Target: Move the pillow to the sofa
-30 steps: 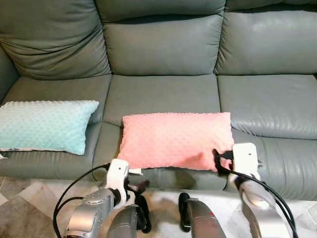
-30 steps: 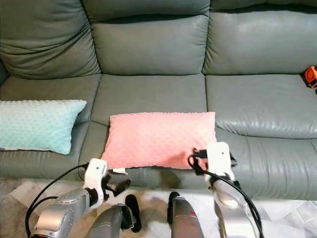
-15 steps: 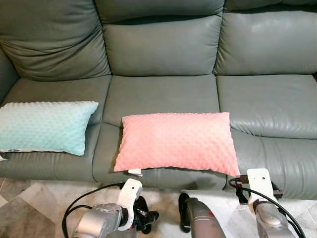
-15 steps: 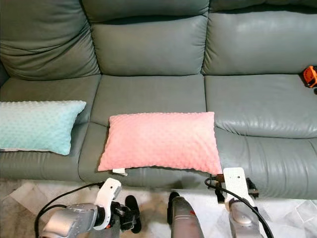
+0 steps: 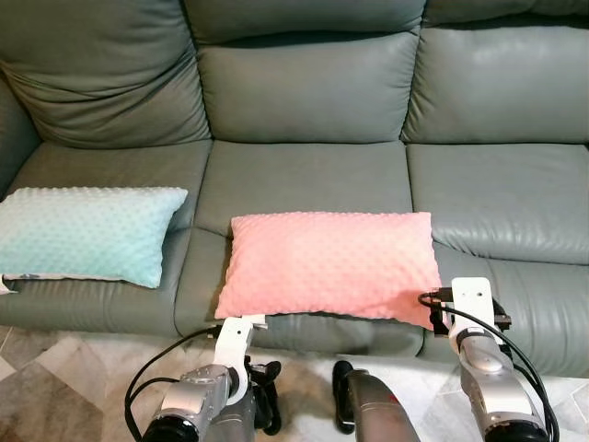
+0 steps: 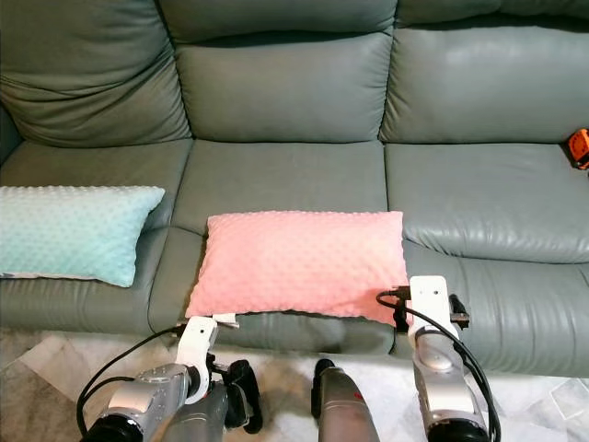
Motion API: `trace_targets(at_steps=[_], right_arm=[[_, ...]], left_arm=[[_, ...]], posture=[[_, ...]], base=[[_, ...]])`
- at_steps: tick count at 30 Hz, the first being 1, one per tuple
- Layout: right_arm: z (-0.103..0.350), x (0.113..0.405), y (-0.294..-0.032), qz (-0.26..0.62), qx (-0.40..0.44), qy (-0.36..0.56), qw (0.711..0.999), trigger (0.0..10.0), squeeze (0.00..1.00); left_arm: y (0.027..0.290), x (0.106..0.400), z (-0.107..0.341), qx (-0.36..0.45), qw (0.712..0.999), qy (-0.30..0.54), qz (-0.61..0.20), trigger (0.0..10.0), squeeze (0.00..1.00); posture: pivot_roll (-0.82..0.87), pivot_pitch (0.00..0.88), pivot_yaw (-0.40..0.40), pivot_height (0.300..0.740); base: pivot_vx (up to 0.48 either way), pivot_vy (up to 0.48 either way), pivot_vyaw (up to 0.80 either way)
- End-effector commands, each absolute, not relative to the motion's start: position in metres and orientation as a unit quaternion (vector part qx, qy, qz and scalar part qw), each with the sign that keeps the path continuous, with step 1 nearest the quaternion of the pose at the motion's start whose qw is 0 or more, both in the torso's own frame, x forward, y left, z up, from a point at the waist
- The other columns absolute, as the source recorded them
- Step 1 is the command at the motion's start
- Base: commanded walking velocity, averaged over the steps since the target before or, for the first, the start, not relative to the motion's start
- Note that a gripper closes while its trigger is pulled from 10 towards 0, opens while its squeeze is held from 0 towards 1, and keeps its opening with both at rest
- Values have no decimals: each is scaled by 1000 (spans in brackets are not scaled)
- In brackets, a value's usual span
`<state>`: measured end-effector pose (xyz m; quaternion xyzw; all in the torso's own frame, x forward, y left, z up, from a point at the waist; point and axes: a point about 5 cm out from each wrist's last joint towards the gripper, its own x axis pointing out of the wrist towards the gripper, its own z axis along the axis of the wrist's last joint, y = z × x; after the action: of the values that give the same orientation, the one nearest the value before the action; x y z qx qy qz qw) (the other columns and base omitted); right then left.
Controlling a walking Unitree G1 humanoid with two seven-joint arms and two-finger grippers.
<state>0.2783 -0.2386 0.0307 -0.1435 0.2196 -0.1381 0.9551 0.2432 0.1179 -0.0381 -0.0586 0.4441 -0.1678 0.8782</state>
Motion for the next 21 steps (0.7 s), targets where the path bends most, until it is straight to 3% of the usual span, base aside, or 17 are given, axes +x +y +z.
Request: trace_targets(at_steps=[1, 8, 21], right_arm=[[16, 269, -241, -149, -141, 250, 946, 10000, 0], [6, 276, -239, -175, -84, 270, 943, 10000, 0], [19, 303, -211, -134, 19, 234, 963, 10000, 0]], left_arm=[[123, 232, -50, -66, 870, 467, -144, 10000, 0], [117, 247, -46, -77, 879, 454, -122, 10000, 0], [120, 262, -37, -82, 892, 432, -107, 10000, 0]], posture=[[-93, 396, 100, 740], [-81, 411, 110, 740], [-61, 421, 121, 740]], base=[[0, 0, 0], [0, 0, 0], [0, 0, 0]])
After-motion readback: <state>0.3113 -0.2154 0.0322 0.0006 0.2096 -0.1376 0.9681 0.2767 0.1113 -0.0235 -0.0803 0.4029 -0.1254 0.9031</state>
